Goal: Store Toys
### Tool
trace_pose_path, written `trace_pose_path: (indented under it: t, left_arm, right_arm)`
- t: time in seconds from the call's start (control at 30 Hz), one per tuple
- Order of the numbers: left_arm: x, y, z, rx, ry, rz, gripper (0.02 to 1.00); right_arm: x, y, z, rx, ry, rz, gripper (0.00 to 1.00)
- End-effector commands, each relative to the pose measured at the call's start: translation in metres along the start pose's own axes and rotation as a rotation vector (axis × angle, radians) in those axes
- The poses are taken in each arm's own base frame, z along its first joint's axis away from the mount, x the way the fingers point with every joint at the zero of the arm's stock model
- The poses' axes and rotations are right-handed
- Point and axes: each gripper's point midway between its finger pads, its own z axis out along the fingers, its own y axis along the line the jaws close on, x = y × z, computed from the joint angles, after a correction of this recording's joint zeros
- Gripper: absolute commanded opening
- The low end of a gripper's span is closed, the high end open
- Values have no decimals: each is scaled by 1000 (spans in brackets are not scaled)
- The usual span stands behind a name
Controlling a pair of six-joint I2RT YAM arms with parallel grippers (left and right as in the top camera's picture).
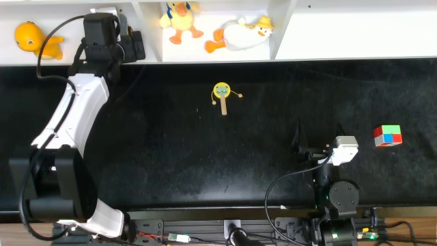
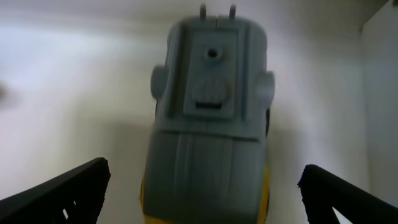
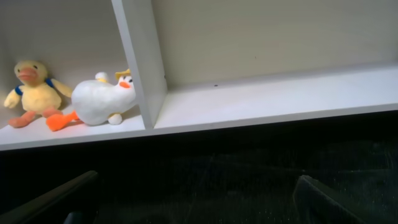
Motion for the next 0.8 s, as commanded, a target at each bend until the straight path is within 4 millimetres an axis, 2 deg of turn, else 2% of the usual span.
trace_pose_path:
  t: [0.03,0.2,0.33,0.37,0.43,0.47,0.5,0.57,0.67,0.7,0.8]
  left_arm:
    - [-3,14,-26,-26,-38,27,998]
    - [32,44,-61,-58,-90,-14,996]
    - [84,62,-105,-50,-88,-45,998]
    - [90,65,-116,-54,-116,-51,998]
    - [73,68,-138,-43,-282,-75,998]
    - [52,61,-165,27,-495,-85,998]
    - [47,57,-179,61,-595,-75,996]
    - [53,48,-197,100,-709,-11,998]
    - [77,28,-209,177,-798,107,998]
    - [99,22,-205,208,-798,120,998]
    - [134,16,-197,244,-770,135,998]
  right_arm:
    - [3,0,0,0,-1,4,996]
    - [3,0,0,0,-1,4,993]
    - [3,0,0,0,-1,4,996]
    - [3,0,0,0,-1,4,996]
    - [3,0,0,0,-1,4,993]
    - [3,0,0,0,-1,4,996]
    - [3,0,0,0,-1,4,996]
    - [3,0,0,0,-1,4,996]
    - [3,0,0,0,-1,4,996]
    - [3,0,0,0,-1,4,996]
    - [3,0,0,0,-1,4,996]
